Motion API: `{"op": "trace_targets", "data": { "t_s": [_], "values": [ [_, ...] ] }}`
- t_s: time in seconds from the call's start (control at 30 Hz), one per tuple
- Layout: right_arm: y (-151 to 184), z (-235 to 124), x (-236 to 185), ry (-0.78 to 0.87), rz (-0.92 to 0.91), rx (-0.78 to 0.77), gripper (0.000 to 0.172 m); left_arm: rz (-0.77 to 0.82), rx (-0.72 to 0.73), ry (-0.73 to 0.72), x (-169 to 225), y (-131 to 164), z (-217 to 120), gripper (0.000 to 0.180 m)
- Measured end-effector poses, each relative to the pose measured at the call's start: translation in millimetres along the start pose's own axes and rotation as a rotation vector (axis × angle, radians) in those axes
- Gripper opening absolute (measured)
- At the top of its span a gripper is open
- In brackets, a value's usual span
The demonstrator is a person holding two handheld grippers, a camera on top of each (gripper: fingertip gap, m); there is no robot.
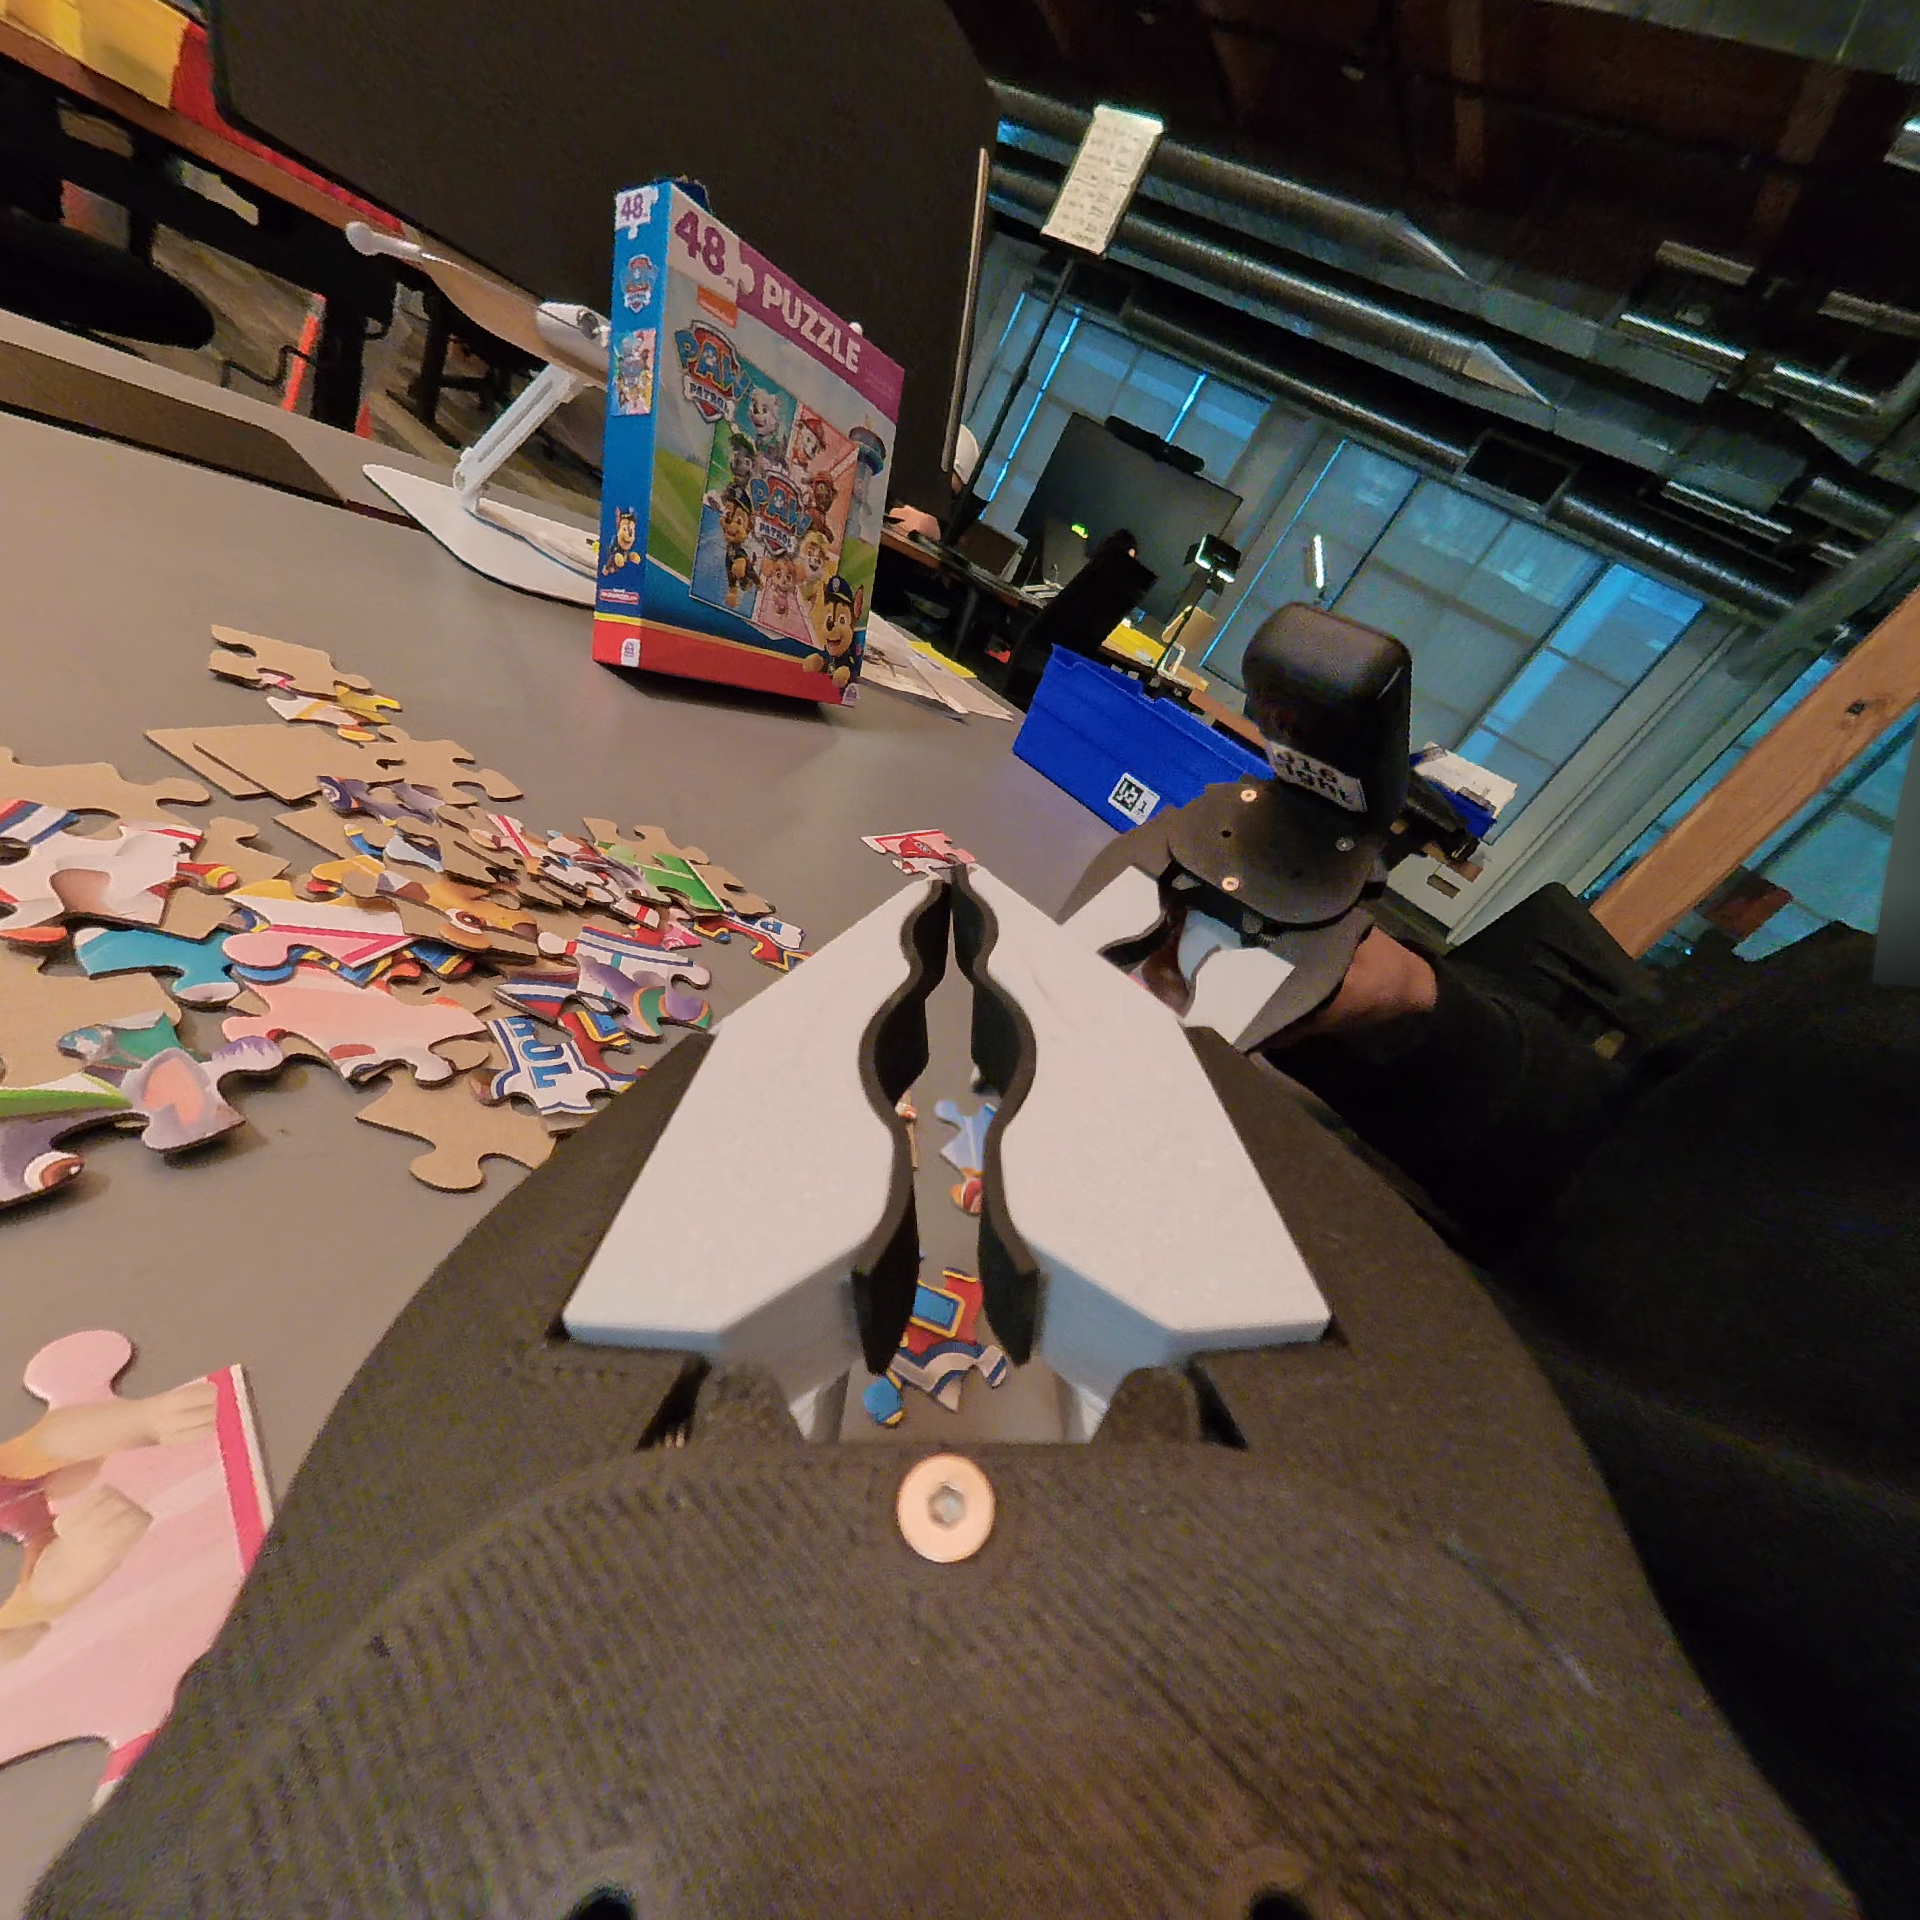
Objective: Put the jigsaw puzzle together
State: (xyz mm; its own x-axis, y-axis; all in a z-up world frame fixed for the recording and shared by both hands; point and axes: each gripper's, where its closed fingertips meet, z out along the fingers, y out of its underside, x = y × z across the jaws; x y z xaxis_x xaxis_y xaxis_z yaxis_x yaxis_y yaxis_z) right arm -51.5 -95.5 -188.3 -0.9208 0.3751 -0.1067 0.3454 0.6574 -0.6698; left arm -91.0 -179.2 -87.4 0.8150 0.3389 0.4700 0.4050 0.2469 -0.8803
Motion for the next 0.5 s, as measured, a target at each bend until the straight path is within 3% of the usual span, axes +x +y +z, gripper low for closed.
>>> {"op": "trace_targets", "data": {
  "t_s": [0.1,0.2,0.5],
  "values": [
    [-15,-6,9,0.026,-0.011,0.059,0.044,0.013,-0.01,-0.005,2,2,2,0.0],
    [-34,-6,25,0.034,-0.001,0.123,0.041,0.024,-0.018,-0.009,2,3,3,0.0],
    [-39,34,35,0.023,-0.106,0.004,0.053,0.03,-0.019,-0.013,2,3,2,0.0]
  ]
}}
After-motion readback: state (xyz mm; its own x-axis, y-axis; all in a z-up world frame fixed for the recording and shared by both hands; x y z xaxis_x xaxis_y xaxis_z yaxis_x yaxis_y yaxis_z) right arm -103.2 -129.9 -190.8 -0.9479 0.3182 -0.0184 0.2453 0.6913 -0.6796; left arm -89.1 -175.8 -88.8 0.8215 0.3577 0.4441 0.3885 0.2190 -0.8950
